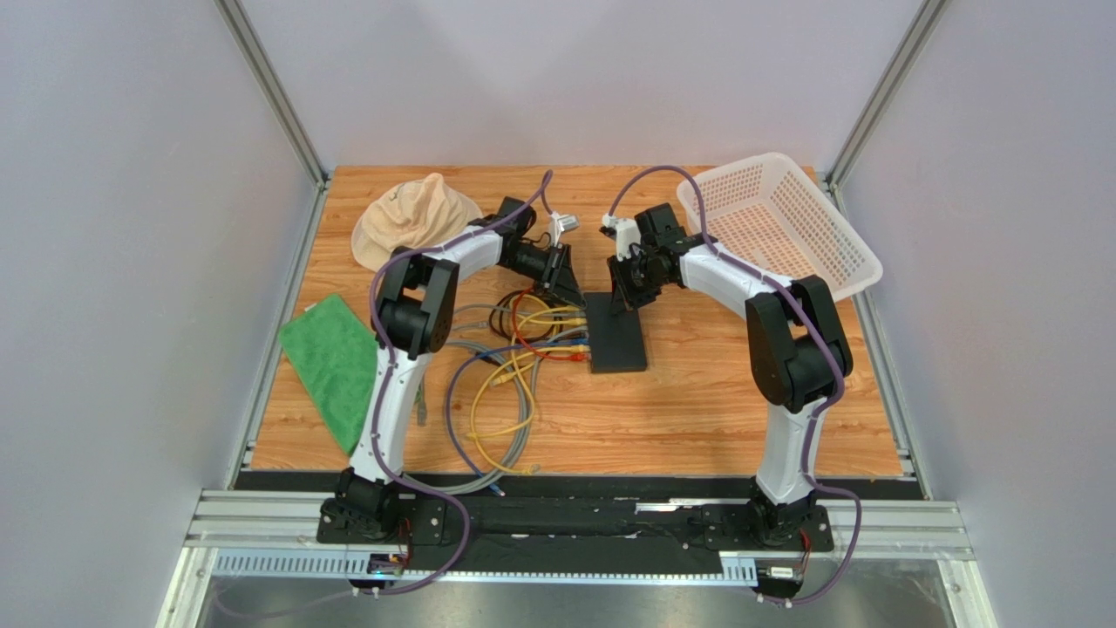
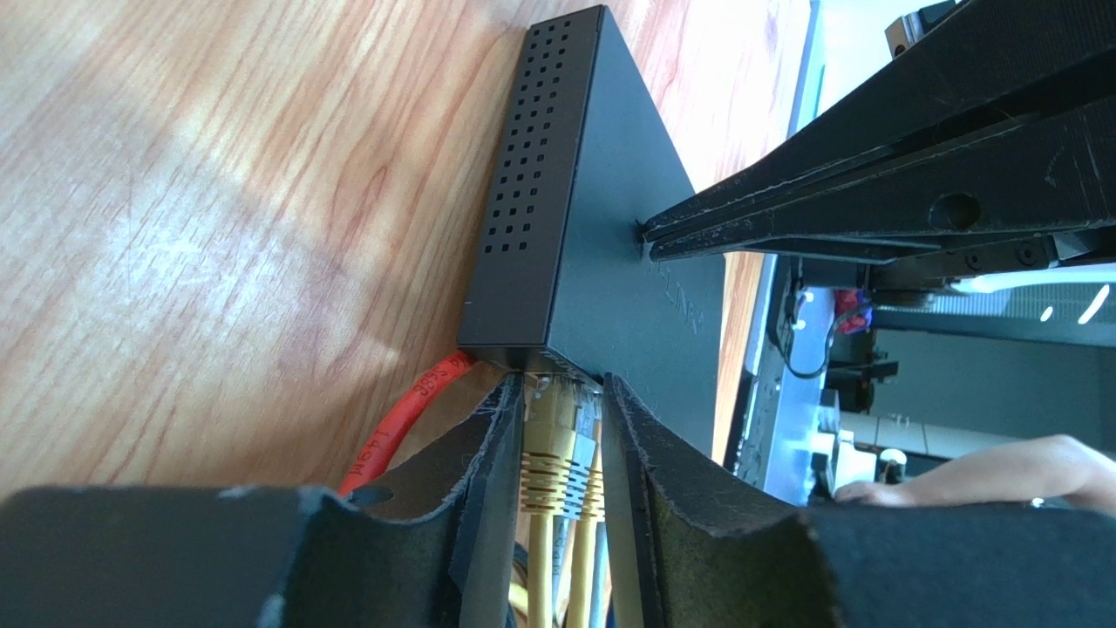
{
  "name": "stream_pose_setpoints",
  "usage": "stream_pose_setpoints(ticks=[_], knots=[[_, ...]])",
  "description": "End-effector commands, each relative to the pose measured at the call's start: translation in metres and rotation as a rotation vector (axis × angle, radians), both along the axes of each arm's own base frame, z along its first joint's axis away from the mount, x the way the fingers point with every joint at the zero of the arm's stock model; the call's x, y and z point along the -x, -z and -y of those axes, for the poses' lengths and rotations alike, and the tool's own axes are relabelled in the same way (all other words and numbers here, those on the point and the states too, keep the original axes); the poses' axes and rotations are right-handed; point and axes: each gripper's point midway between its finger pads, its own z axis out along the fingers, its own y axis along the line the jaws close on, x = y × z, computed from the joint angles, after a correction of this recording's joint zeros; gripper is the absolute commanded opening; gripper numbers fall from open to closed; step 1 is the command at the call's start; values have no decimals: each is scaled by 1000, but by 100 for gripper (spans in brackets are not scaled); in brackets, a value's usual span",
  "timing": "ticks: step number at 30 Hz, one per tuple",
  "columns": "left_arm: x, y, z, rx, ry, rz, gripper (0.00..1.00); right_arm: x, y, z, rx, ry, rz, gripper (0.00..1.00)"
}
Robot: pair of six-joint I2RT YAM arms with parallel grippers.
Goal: Pull the plug from the switch port
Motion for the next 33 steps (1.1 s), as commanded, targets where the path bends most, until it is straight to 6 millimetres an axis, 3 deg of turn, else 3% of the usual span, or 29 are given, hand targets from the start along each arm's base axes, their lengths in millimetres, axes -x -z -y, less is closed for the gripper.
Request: stream_pose_setpoints(ticks=[1, 6, 8, 13, 17, 20, 26, 33], knots=[[2, -12, 6, 79, 67, 57, 37, 21, 42, 20, 132, 0, -79, 0], [4, -13, 5, 112, 87, 54, 36, 22, 43, 19, 135, -5, -79, 0], [4, -16, 5, 131, 92, 52, 30, 22, 43, 20, 136, -4, -78, 0], [4, -14, 5, 147, 93, 31, 27, 22, 42, 19, 137, -7, -75, 0], [1, -11, 5, 134, 78, 22, 6, 22, 44, 19, 142, -8, -76, 0], [0, -10, 3, 131, 70, 18, 0, 23, 44, 19, 140, -10, -76, 0], [-8, -9, -8, 106, 18, -20, 0, 23, 44, 19, 148, -14, -71, 0], [-3, -9, -15, 99, 18, -27, 0, 23, 44, 19, 150, -15, -68, 0]])
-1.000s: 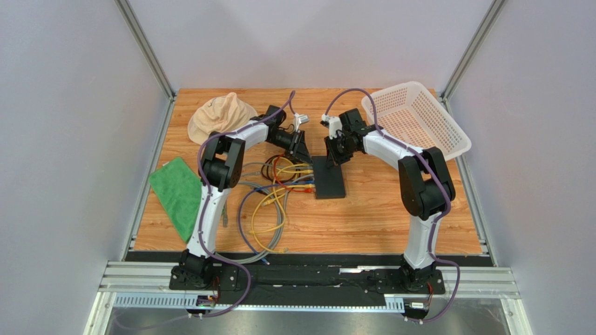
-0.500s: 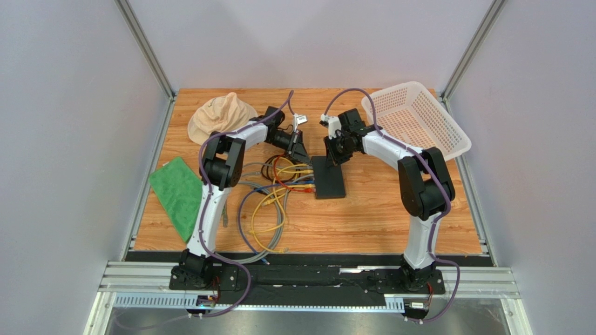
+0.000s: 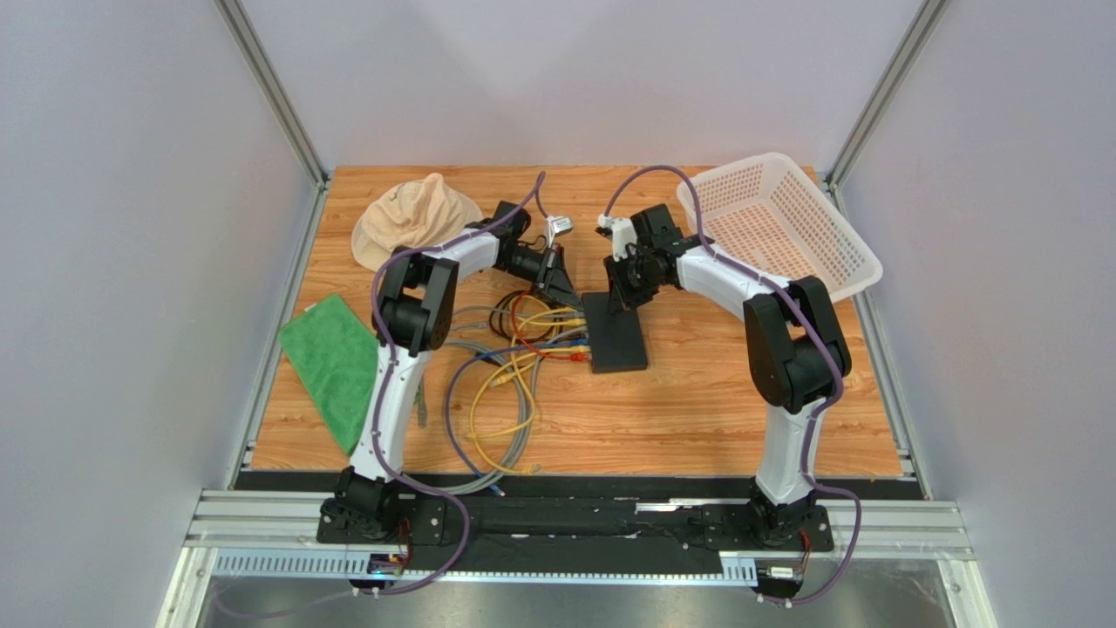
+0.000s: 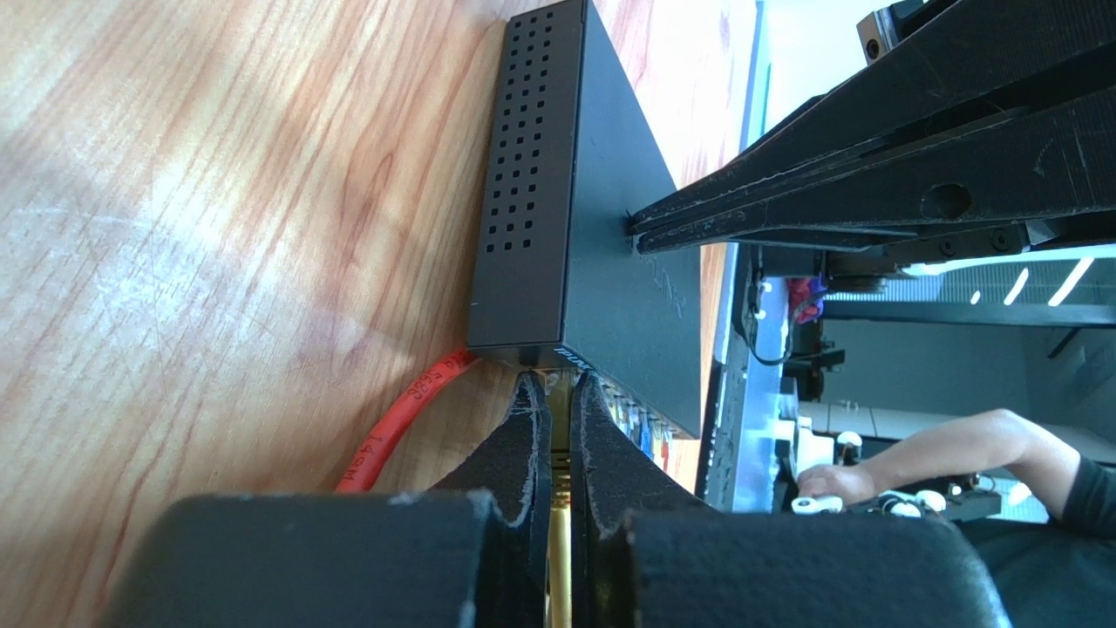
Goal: Pull the plug from the switch port
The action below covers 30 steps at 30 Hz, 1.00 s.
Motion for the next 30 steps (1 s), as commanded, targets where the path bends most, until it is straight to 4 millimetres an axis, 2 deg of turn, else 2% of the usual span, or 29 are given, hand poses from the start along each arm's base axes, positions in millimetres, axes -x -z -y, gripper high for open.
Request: stream_pose_setpoints(ticks=[1, 7, 8, 12, 15, 16, 17, 21, 23, 28, 30], knots=[[0, -12, -5, 24, 8, 32, 0, 25, 44, 22, 140, -4, -94, 0], [-20, -27, -7, 51, -32, 23, 0, 26, 48, 24, 149, 3, -103, 0], [-19, -30, -8, 53, -28, 33, 0, 26, 48, 24, 152, 3, -105, 0], [1, -16, -14, 38, -34, -40, 0, 27, 49, 24, 162, 8, -104, 0], [-2, -23, -20, 30, -32, -6, 0, 25, 49, 27, 168, 17, -97, 0], [-2, -19, -23, 7, -32, -4, 0, 26, 49, 26, 169, 16, -98, 0], [11, -5, -28, -33, -11, -68, 0, 25, 49, 27, 170, 22, -96, 0], [8, 2, -32, -56, 0, -72, 0, 24, 51, 27, 174, 19, -100, 0], [6, -6, -33, -54, 2, -43, 0, 25, 51, 26, 172, 18, -103, 0], [12, -6, -40, -108, 14, -13, 0, 26, 51, 26, 170, 15, -105, 0], [16, -20, -42, -103, 47, 16, 0, 25, 48, 26, 165, 13, -95, 0]])
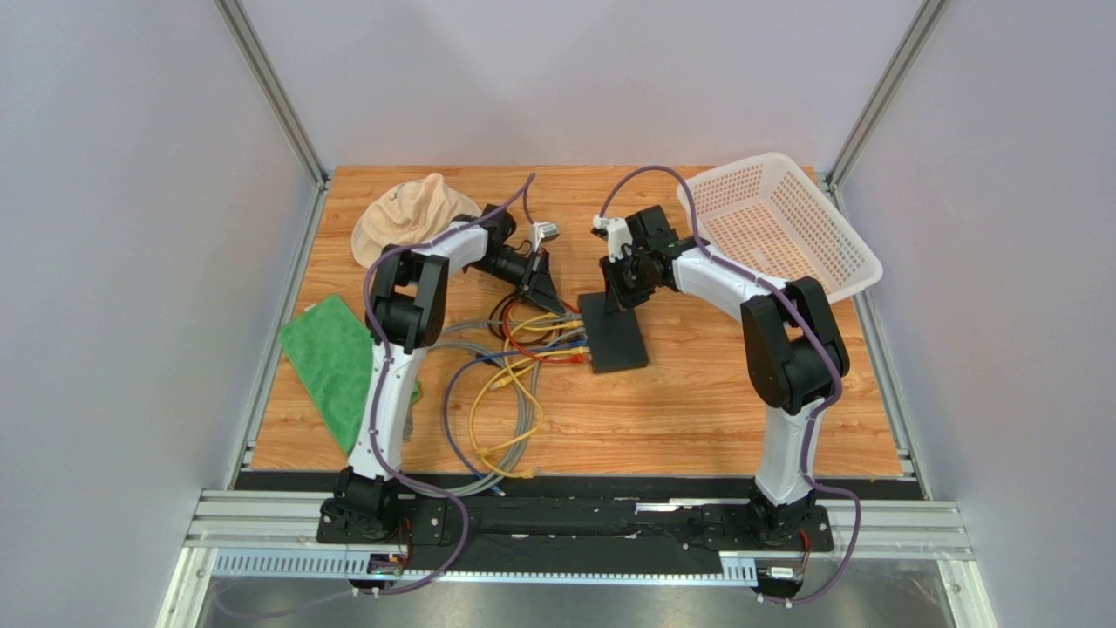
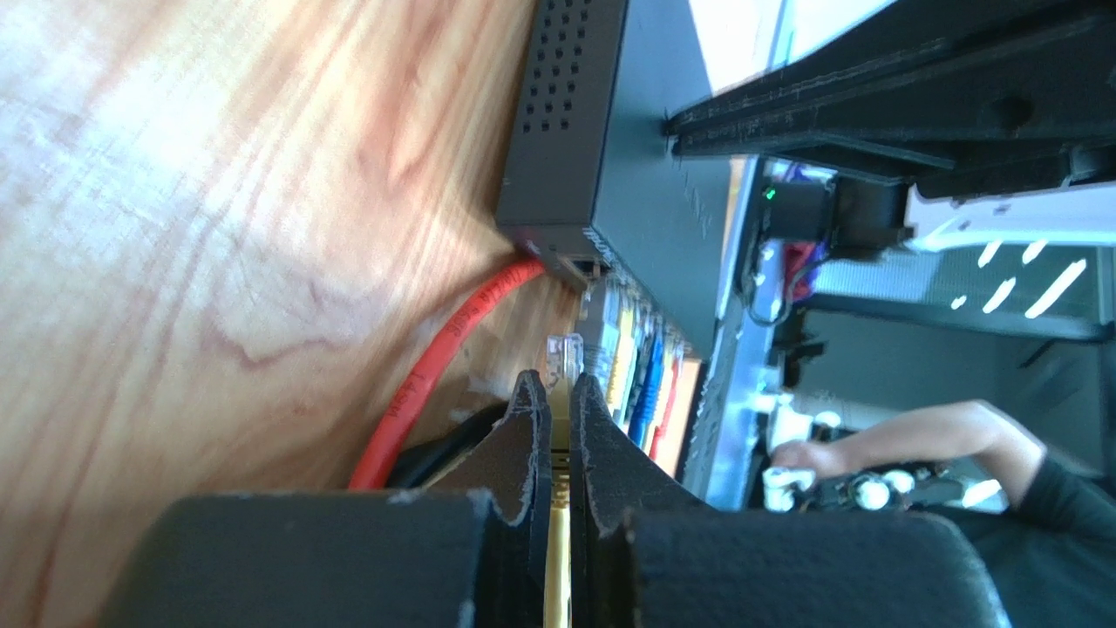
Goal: Pull the plug from the switch port
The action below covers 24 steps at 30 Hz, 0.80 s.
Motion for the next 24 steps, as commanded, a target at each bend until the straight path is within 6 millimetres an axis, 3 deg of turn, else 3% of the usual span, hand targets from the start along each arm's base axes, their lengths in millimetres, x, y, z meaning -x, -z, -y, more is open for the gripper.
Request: stream_pose_setpoints(ticks=[1, 7, 8, 11, 13, 16, 19, 23, 24], knots=[[6, -32, -11, -19, 58, 100, 0, 28, 47, 28, 149, 13, -116, 0], [5, -111, -11, 64, 57, 307, 0, 29, 46, 26, 145, 3, -109, 0], [4, -130, -14, 77, 46, 336, 0, 29, 45, 26, 146, 3, -106, 0], [2, -156, -31, 78, 15, 366, 0, 29, 44, 25, 143, -2, -100, 0], [-2, -155, -47, 6, -4, 396, 0, 29, 44, 25, 145, -3, -99, 0], [-17, -133, -95, -201, -27, 454, 0, 29, 44, 24, 144, -1, -98, 0], [-42, -110, -163, -409, -99, 487, 0, 28, 44, 22, 134, -5, -103, 0], [-60, -94, -210, -582, -77, 595, 0, 26, 45, 19, 128, -7, -112, 0], [-67, -90, -231, -652, -94, 608, 0, 25, 46, 19, 127, -7, -112, 0]])
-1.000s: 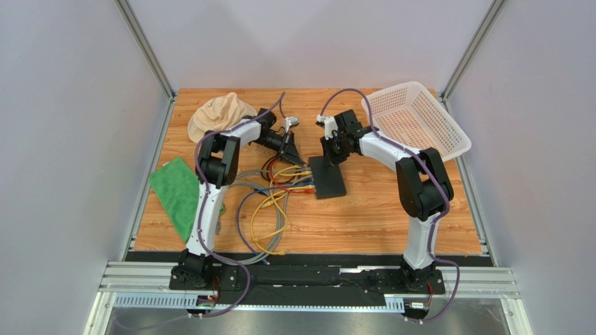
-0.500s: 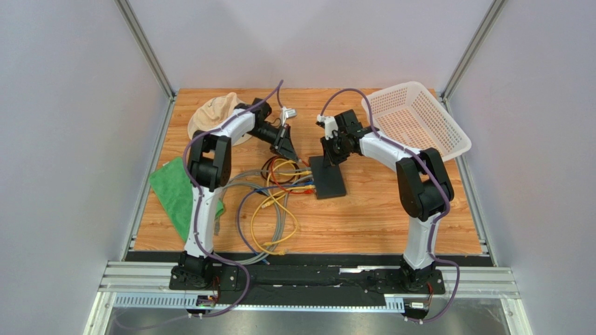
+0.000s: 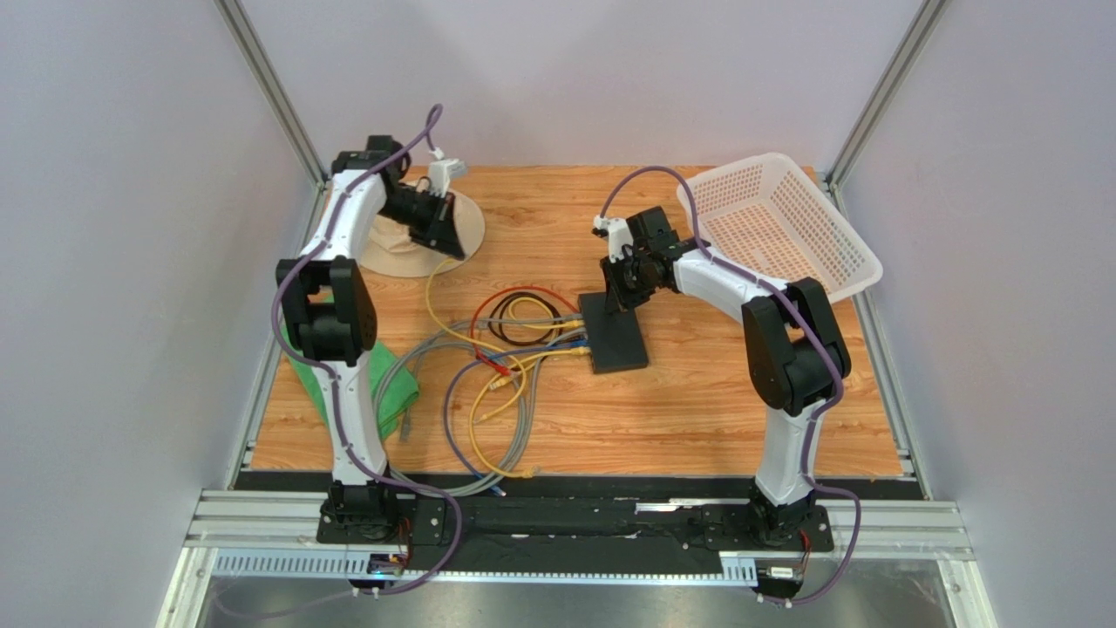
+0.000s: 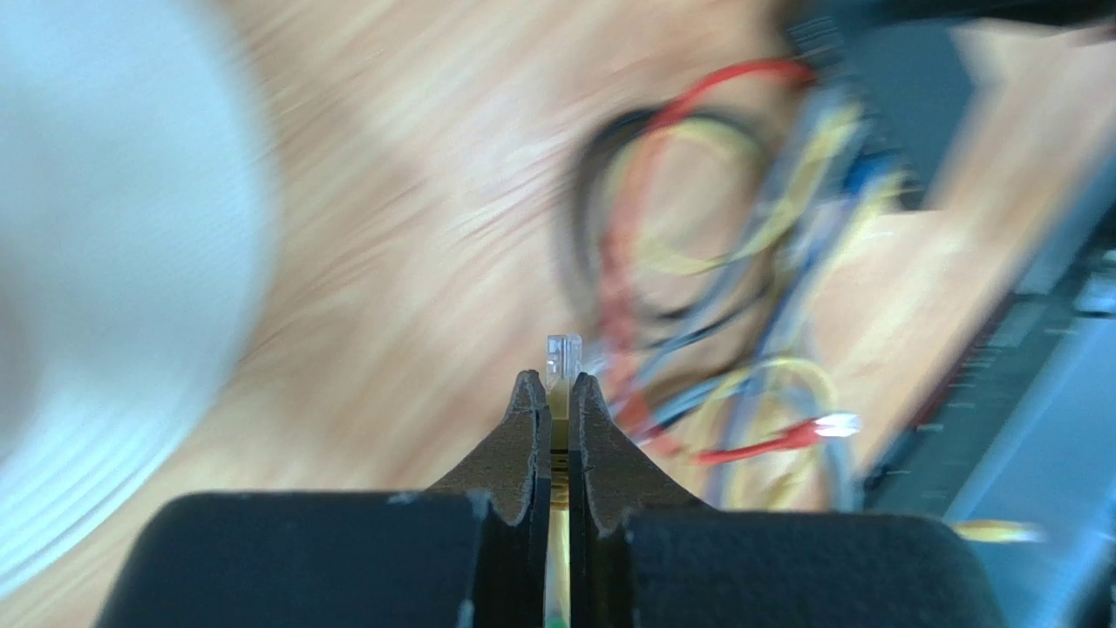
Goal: Pull the plug from the switch port
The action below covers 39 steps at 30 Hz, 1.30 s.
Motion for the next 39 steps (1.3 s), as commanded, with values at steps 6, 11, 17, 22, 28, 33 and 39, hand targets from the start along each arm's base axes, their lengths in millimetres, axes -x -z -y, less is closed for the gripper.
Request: stream_pose_setpoints(ticks=[6, 11, 17, 22, 28, 33, 39], knots=[[-41, 42, -125, -586, -34, 152, 0, 22, 46, 19, 127, -1, -122, 0], [-73, 43, -180, -847, -98, 267, 0, 22, 45, 20, 130, 2, -116, 0], [-95, 31, -200, -903, -211, 316, 12, 23, 46, 20, 132, 2, -121, 0], [-94, 24, -169, -755, -245, 319, 31, 22, 46, 20, 134, 3, -118, 0], [-87, -2, -136, -594, -271, 343, 61, 21, 45, 20, 134, 2, -116, 0], [-70, -56, -71, -287, -194, 421, 71, 21, 45, 19, 134, 0, -116, 0], [-36, -106, 25, 128, -119, 327, 72, 22, 46, 19, 138, -4, -116, 0]])
